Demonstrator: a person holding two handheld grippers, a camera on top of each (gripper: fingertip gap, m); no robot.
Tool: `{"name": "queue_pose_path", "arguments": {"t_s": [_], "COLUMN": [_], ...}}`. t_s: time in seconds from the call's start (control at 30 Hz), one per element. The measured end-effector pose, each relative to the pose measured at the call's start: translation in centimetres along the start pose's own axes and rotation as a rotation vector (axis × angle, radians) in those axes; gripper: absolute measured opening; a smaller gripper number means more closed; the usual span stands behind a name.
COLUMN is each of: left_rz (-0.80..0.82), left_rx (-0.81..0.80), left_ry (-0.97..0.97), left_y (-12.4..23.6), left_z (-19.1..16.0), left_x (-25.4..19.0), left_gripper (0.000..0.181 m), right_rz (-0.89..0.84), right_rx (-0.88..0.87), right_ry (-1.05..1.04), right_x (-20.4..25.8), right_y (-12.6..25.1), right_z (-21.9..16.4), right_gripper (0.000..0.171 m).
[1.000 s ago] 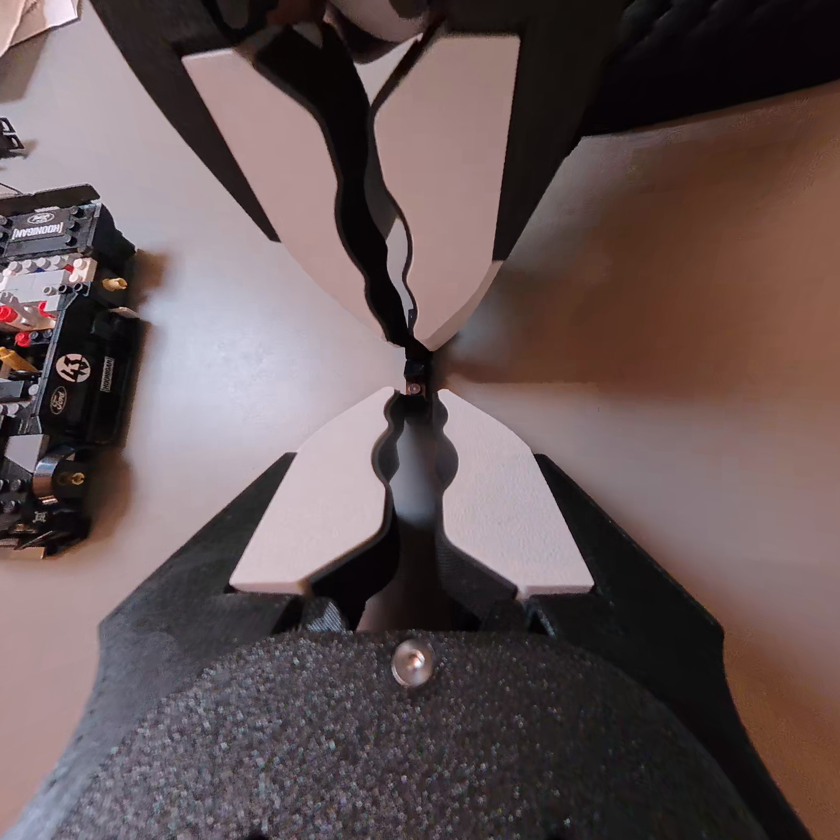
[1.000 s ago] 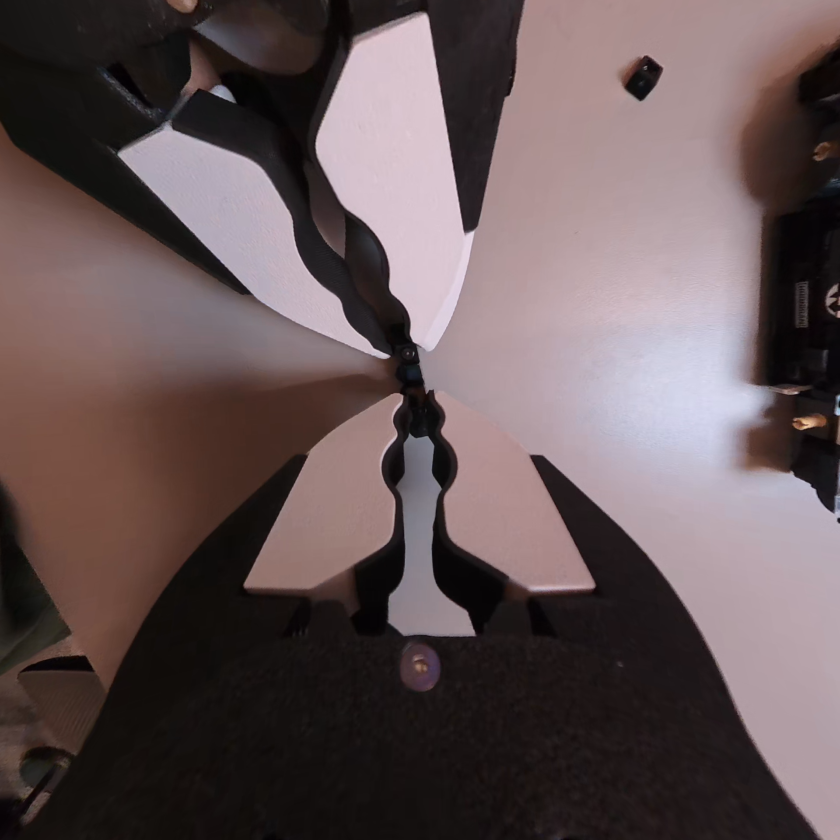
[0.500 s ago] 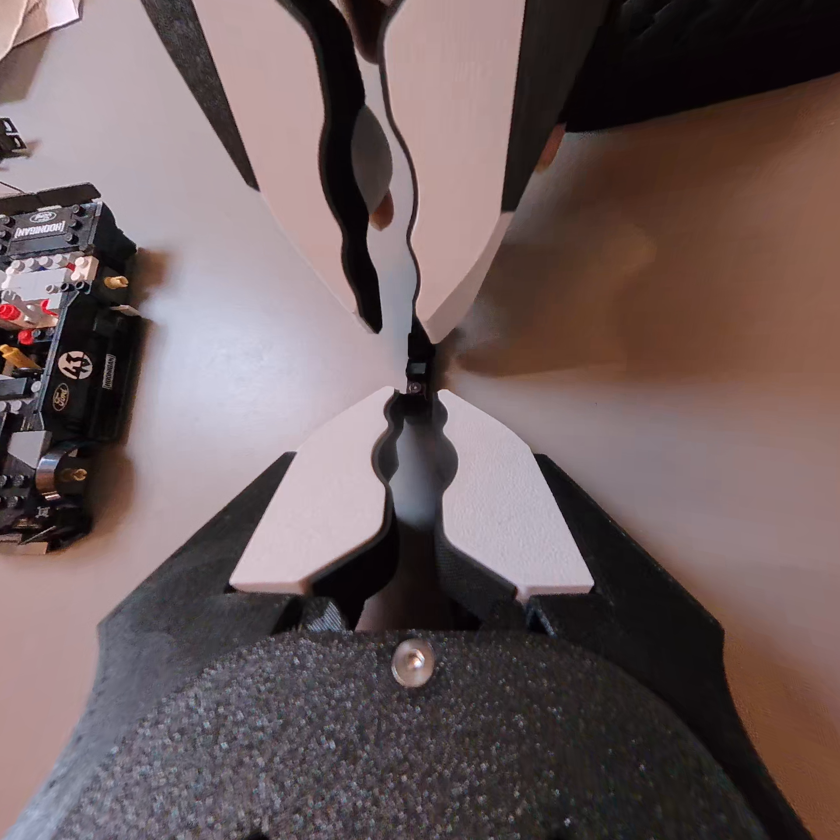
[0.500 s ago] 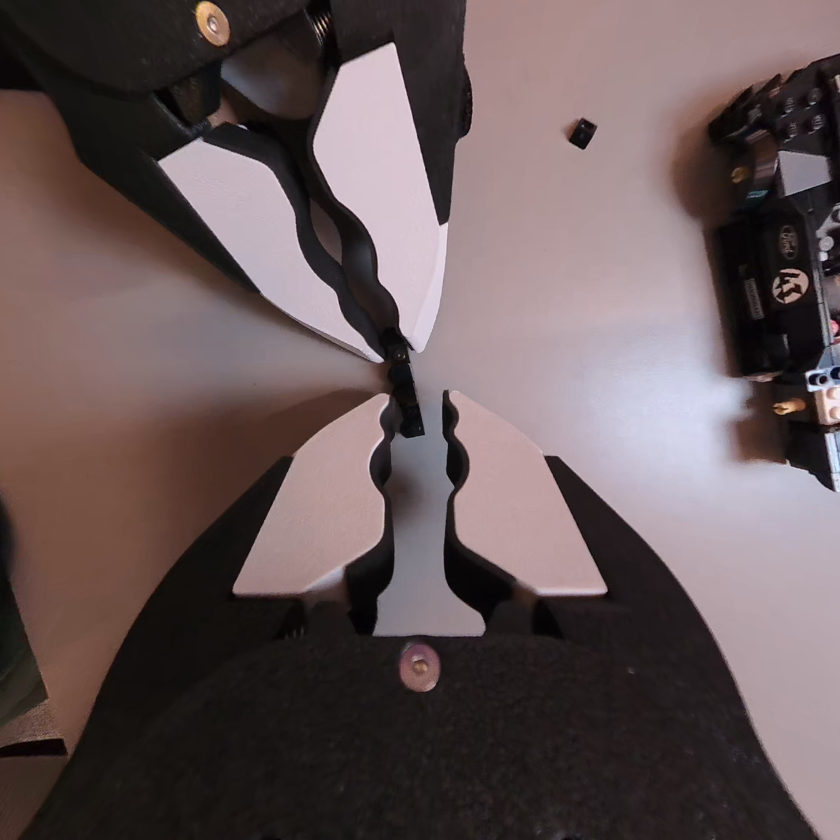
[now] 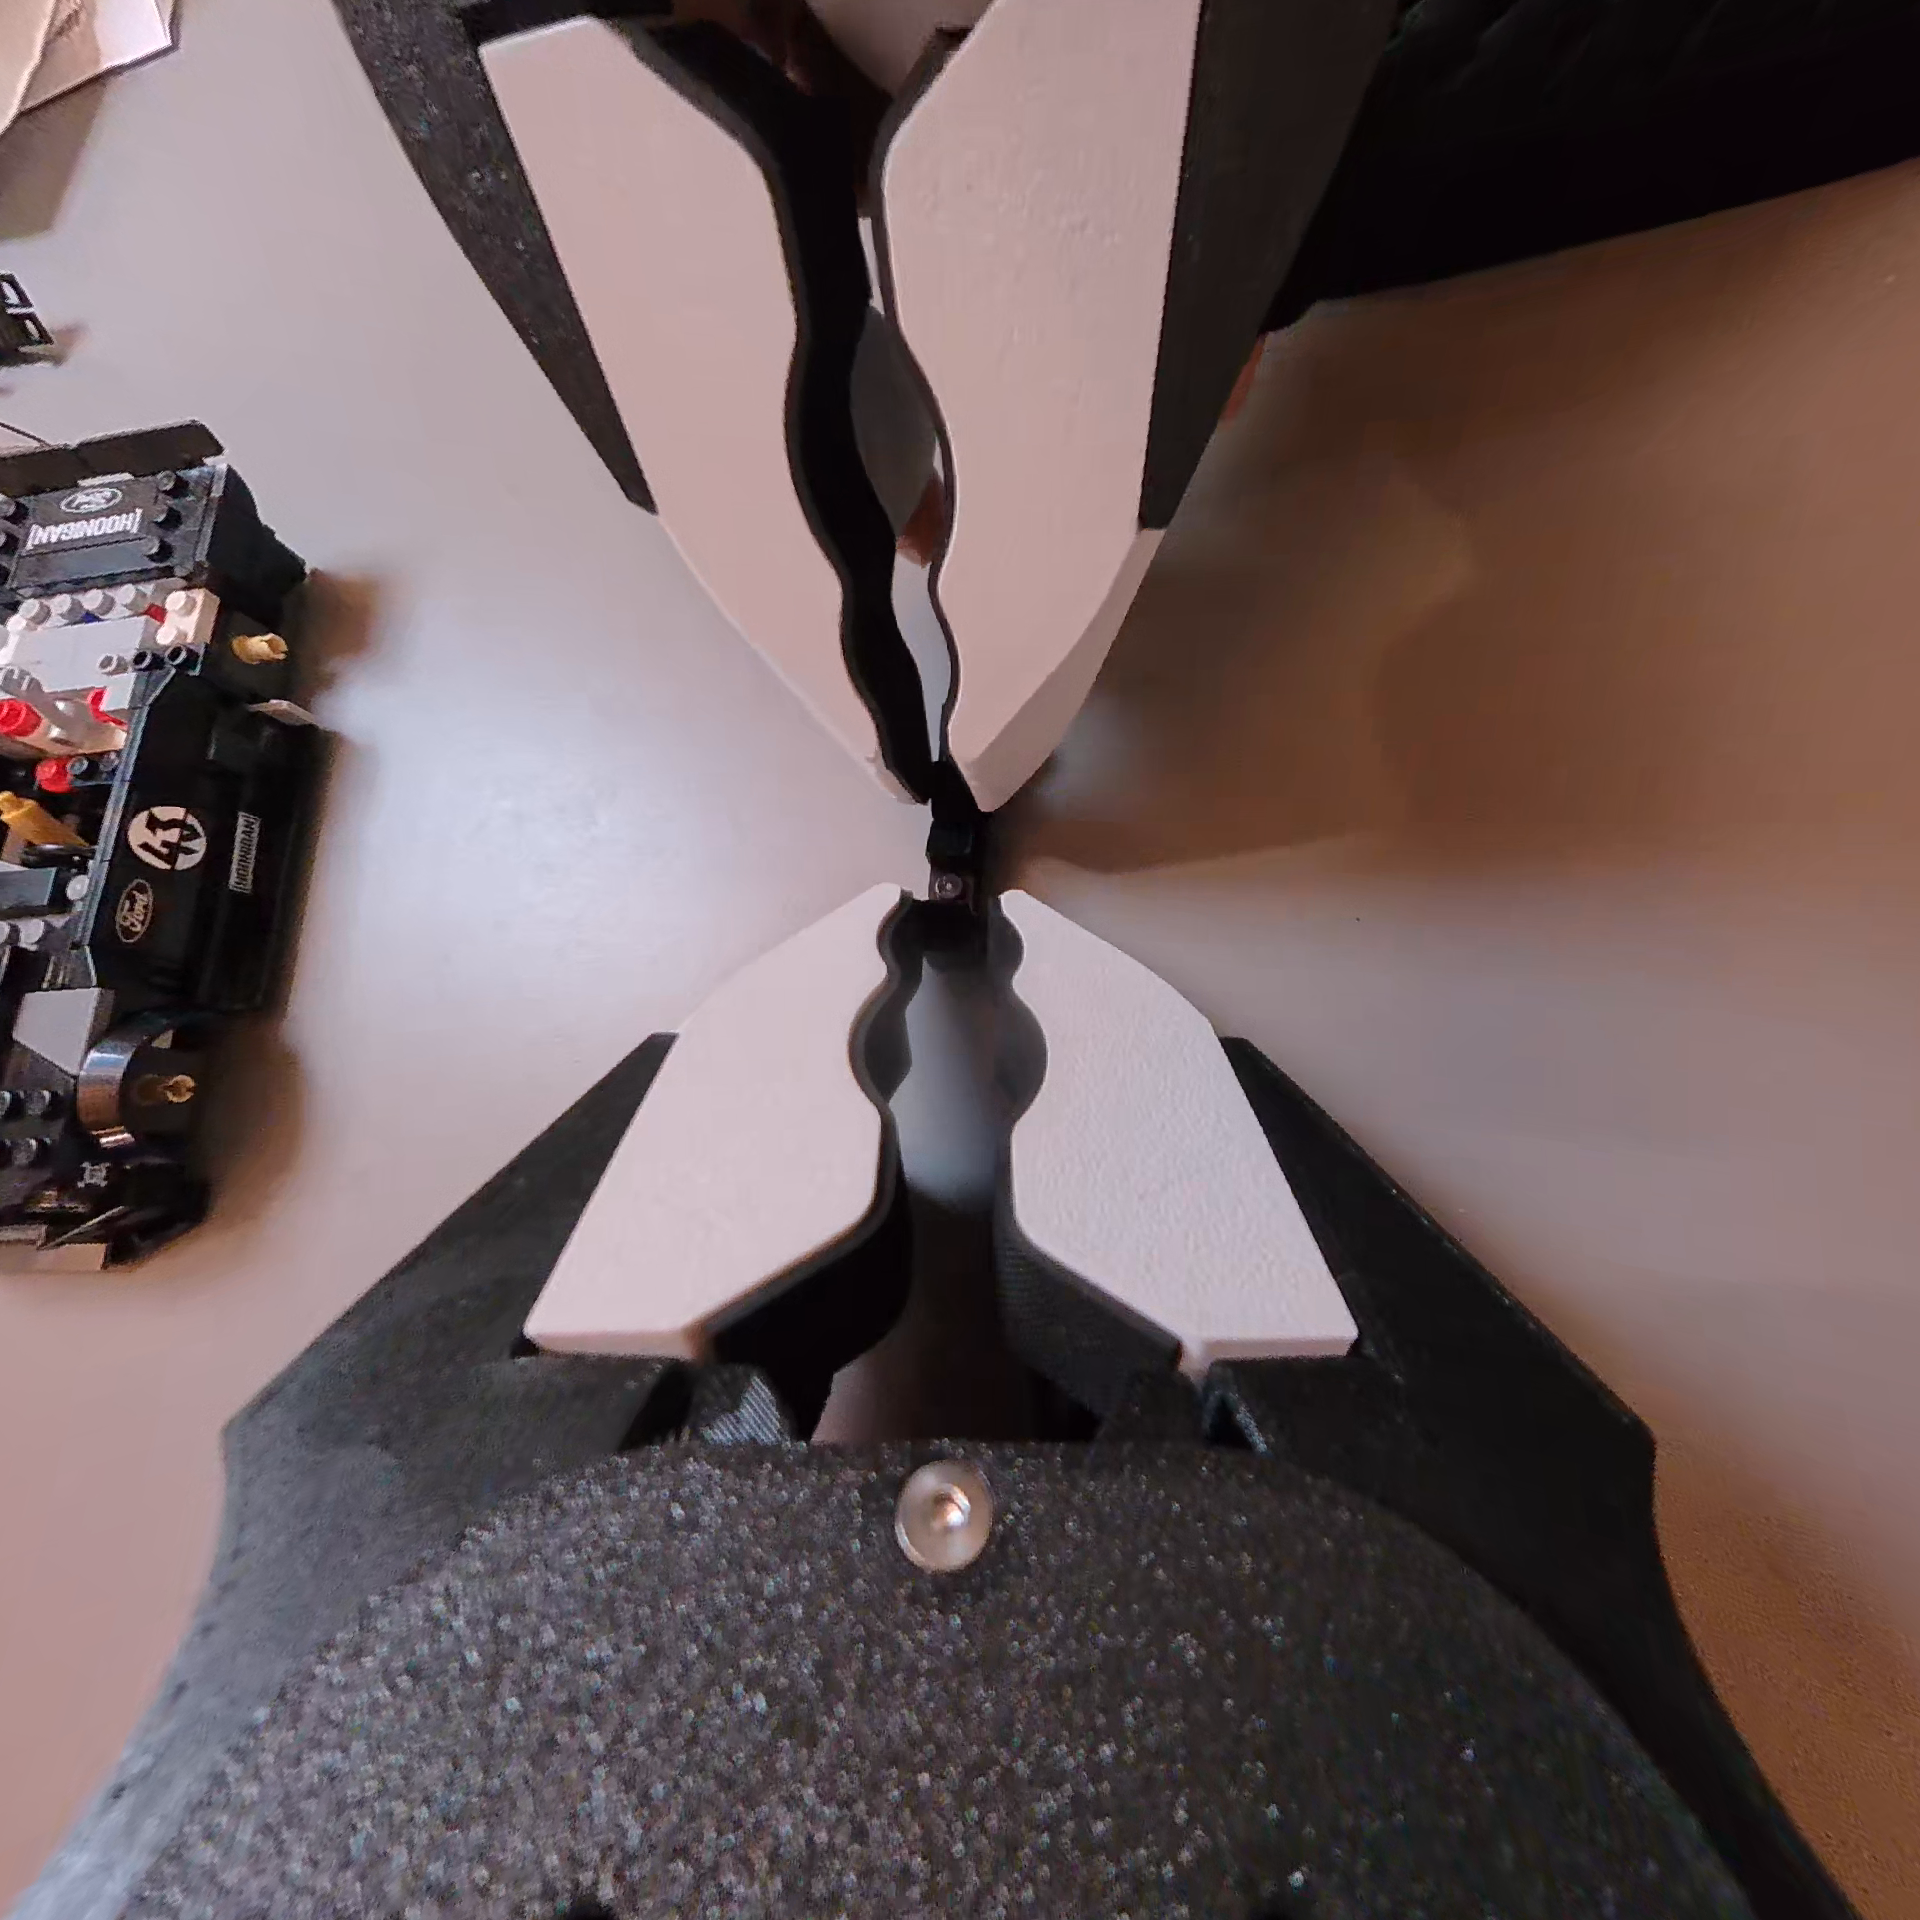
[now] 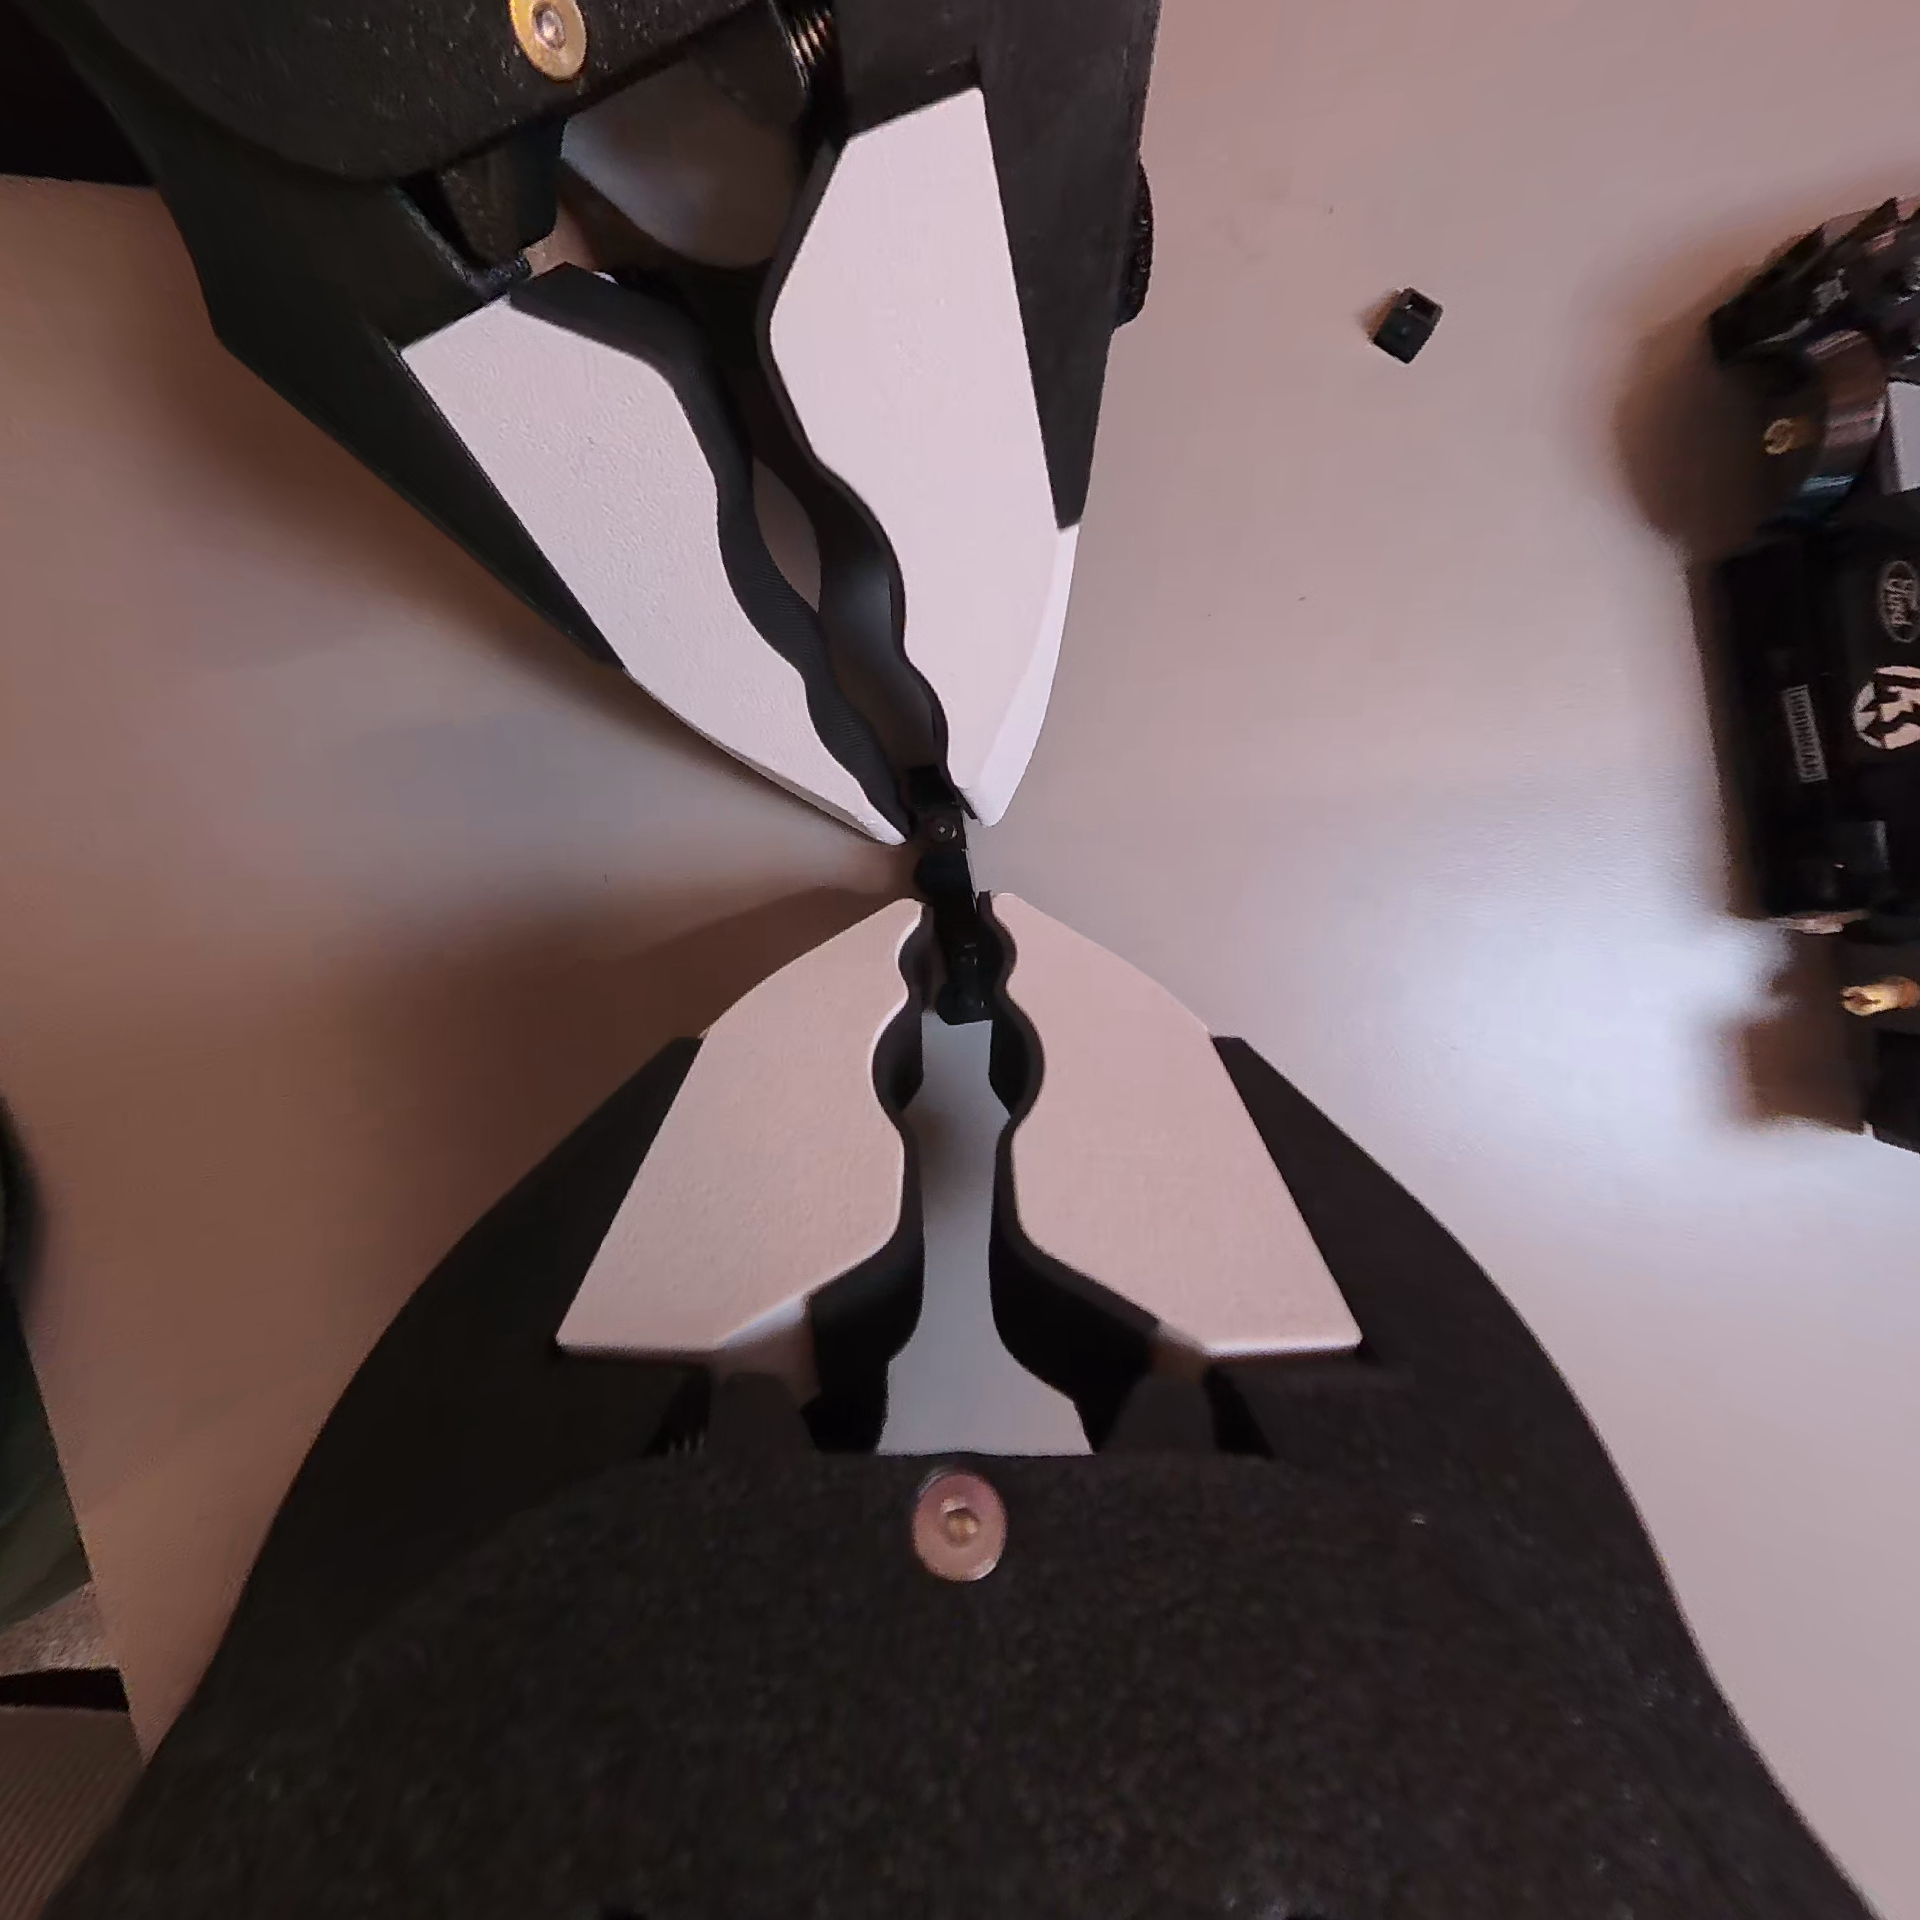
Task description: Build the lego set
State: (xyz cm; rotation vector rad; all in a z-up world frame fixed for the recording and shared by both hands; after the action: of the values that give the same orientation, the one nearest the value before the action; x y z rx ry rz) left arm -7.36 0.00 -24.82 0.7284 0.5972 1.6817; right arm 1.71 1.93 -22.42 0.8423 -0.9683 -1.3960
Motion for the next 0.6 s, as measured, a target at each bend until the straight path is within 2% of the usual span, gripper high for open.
{"name": "queue_pose_path", "arguments": {"t_s": [0.33, 0.6], "left_rz": [-0.011, -0.009], "left_rx": [-0.012, -0.012], "left_ry": [0.036, 0.032], "left_y": [0.13, 0.23], "left_z": [-0.18, -0.25], "left_x": [0.07, 0.01], "left_gripper": [0.012, 0.012], "right_rz": [0.037, 0.023], "right_rx": [0.072, -0.006], "right_ry": [-0.037, -0.059], "right_x": [-0.14, 0.05], "right_y": [-0.46, -0.47], "right_z": [0.71, 0.32], "right_gripper": [0.007, 0.007]}}
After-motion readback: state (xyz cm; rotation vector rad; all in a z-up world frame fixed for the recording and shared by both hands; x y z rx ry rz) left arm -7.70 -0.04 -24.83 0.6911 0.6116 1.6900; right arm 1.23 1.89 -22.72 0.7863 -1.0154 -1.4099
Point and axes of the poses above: each gripper's, where its closed fingertips meet, y back along the fingers, z out of its top, x = y × z across the jaws, the point moved 7 cm from there along y, back along the fingers, and after that the axes turned 4 degrees about x, right-handed, at the moved point
